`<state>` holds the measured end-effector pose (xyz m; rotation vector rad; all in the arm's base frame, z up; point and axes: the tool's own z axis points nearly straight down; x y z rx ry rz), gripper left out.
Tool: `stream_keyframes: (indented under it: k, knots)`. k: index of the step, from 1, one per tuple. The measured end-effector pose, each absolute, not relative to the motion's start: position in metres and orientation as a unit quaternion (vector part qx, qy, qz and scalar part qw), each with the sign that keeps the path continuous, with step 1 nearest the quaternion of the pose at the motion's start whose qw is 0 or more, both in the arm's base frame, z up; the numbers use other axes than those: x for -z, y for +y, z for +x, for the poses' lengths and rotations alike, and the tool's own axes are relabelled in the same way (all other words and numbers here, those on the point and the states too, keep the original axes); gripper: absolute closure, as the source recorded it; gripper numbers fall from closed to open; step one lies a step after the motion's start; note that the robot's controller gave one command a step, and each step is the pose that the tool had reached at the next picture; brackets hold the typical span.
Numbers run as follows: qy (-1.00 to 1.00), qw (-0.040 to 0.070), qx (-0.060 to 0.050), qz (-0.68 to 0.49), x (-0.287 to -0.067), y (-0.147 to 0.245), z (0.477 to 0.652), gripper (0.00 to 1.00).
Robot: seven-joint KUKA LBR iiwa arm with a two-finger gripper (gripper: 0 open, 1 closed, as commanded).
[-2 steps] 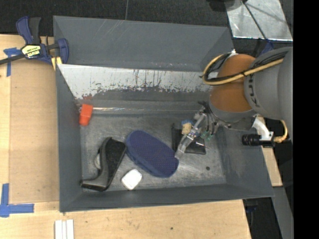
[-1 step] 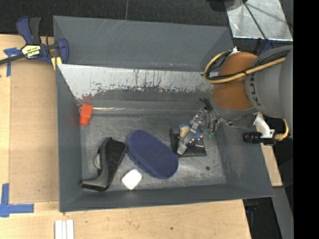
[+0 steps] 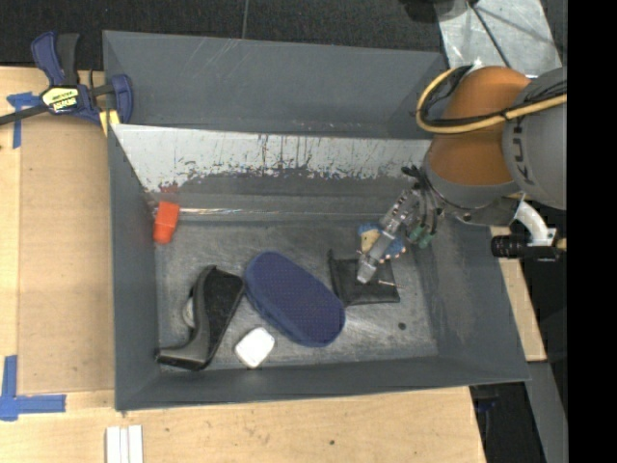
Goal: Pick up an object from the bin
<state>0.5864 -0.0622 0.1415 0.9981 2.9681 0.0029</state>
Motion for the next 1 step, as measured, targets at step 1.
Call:
stream_keyframes:
  k: [1]
  knots:
    - [0.948,0.004,-0.001,0.317,-0.1864,-0.0635,0.5882,1.0]
